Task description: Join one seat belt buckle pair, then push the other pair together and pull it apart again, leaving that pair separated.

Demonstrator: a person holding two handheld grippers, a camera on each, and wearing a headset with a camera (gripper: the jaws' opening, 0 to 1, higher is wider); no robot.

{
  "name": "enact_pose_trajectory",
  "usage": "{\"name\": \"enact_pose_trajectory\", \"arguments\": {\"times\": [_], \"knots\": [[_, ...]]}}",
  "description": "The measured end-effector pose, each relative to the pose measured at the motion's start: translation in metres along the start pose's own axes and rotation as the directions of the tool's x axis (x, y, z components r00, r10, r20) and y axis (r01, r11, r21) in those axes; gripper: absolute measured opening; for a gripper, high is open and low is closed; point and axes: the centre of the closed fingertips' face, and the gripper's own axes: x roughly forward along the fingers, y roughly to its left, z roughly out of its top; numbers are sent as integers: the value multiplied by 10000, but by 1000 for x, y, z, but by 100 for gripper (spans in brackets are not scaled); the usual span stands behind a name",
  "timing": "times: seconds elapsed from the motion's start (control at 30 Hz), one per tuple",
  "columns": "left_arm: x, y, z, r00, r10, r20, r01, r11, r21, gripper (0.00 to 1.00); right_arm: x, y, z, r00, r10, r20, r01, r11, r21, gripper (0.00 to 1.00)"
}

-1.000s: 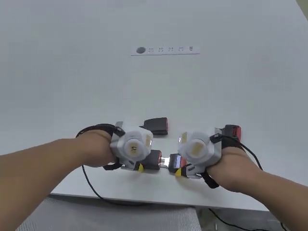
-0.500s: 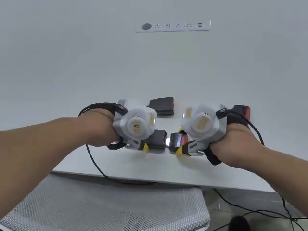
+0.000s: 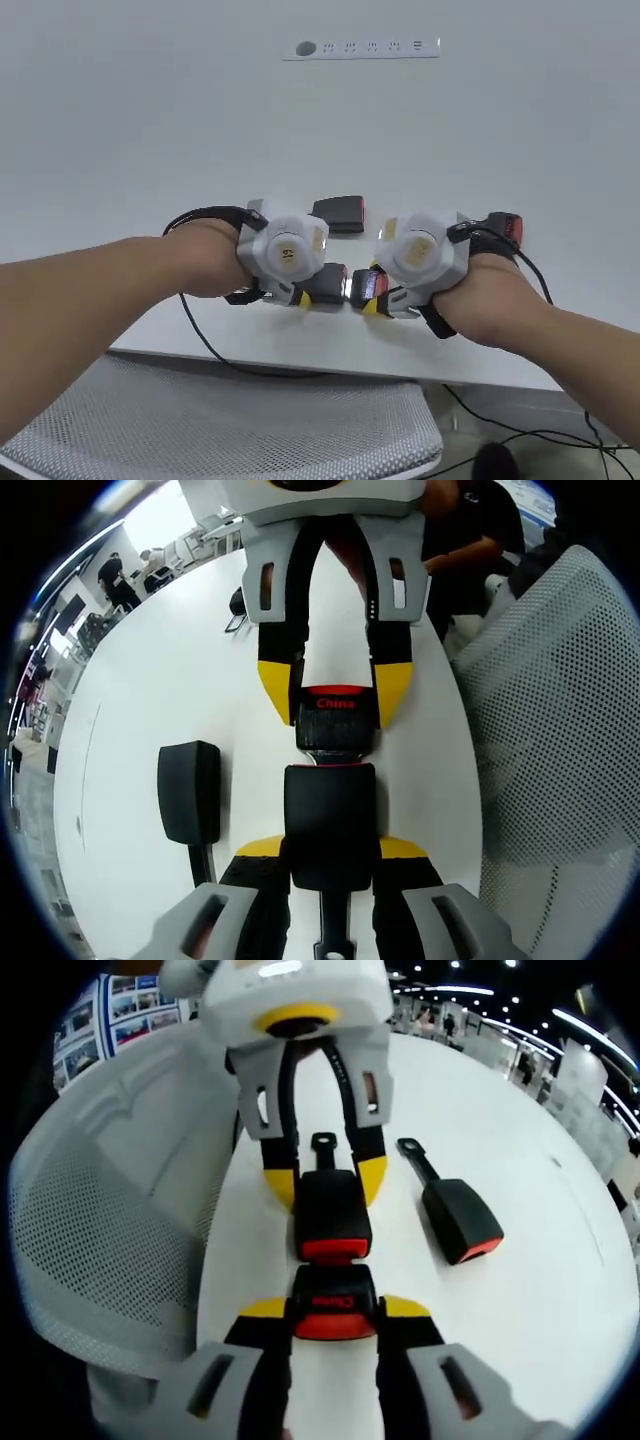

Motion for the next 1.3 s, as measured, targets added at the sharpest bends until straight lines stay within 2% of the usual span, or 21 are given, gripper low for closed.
{"name": "enact_pose_trajectory", "arguments": {"times": [0.07, 0.13, 0.2, 0.23, 0.27, 0.47, 0.73, 0.83, 0.9, 0.97, 1.07, 1.13, 1.17, 1.3], "knots": [[0, -2, 1, 10000, -25, -58, 27, 9997, 241, 31, -1, 1, -3, 9999, 102, -38, -102, 9998, -147, 30], [0, -2, 1, 9996, -142, 243, 146, 9998, -164, 30, -1, 1, -6, 9999, 122, 1, -122, 9998, -185, 30], [0, 0, 1, 9992, -150, 366, 160, 9995, -289, 30, -2, 1, -5, 9999, 145, 58, -144, 9998, -110, 30], [0, -1, 1, 9994, -151, 309, 160, 9994, -295, 30, -1, 1, -4, 9999, 143, 4, -142, 9999, -42, 30], [1, -2, 1, 9997, -135, 215, 136, 9999, -50, 31, -1, 2, -3, 9999, 128, -55, -128, 9999, -65, 30], [1, -3, 2, 9998, -23, 213, 20, 9999, 145, 33, 0, 1, -3, 9999, 137, -51, -138, 9999, -77, 32], [0, -2, 2, 9995, 18, 321, -18, 10000, -4, 34, -1, 1, -2, 9997, 241, 31, -241, 9997, 14, 34], [-4, -3, 0, 9992, 64, 385, -57, 9998, -186, 34, -5, 2, 3, 9996, 223, 167, -224, 9997, 33, 34], [-14, -2, 2, 9983, 177, 563, -161, 9994, -294, 33, -10, 2, 8, 9993, 182, 335, -183, 9998, 9, 33], [-26, 2, 8, 9937, 404, 1048, -344, 9977, -592, 35, -20, -2, 13, 9987, 13, 500, -15, 10000, 48, 36], [-40, 11, 10, 9902, 671, 1222, -594, 9961, -654, 38, -33, -8, 16, 9970, -146, 757, 137, 9998, 127, 36], [-47, 23, 8, 9876, 961, 1241, -862, 9928, -833, 37, -41, -13, 15, 9963, -246, 821, 234, 9996, 152, 36], [-49, 33, 10, 9842, 1178, 1325, -1059, 9899, -938, 37, -44, -15, 14, 9962, -287, 820, 276, 9995, 151, 36], [-50, 57, 15, 9788, 1476, 1420, -1316, 9845, -1161, 38, -56, -29, 3, 9957, -506, 777, 496, 9987, 154, 38]]}}
